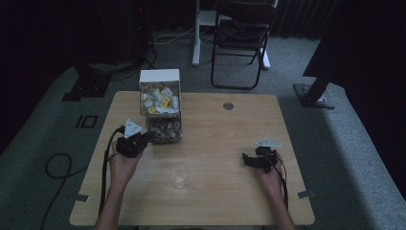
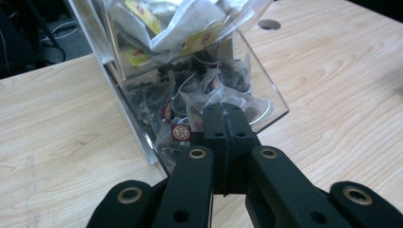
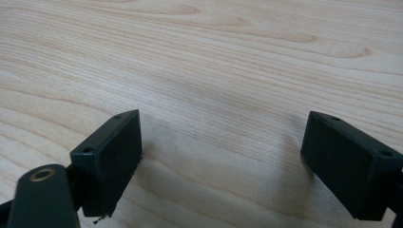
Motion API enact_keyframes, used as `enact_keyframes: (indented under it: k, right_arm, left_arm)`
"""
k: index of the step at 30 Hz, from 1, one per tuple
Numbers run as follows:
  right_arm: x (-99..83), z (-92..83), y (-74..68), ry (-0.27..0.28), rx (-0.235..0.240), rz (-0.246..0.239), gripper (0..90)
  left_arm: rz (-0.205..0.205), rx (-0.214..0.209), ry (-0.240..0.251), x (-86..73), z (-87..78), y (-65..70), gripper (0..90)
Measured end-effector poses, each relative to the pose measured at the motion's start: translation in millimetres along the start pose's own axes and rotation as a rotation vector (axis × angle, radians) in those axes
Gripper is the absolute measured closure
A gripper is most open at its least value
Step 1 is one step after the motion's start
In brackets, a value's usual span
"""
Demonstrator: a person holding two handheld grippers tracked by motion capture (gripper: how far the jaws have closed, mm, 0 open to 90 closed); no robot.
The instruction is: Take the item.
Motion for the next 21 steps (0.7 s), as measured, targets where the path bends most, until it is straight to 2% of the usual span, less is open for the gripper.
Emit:
enact_keyframes:
  k: [4, 21]
  right_arm:
    - [0.0, 0.0, 0.0, 0.000, 0.000, 0.000, 13.3]
    - [0.0, 0.0, 0.1, 0.000, 0.000, 0.000, 13.3]
  left_arm:
    - [-0.012, -0.038, 0.026, 2.4, -5.4, 1.9, 90.0]
    - [0.028, -0.070, 0.051, 10.7, -19.8, 15.9, 90.0]
Point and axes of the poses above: each handheld gripper's, and its own axes: z roughly forward along the jaws, x roughly out of its top, y roughly to its right, the point moved 5 cm from there along z, roughly forward along the jaws, and after that the axes turned 5 degrees about z, right-handed, at the moved point
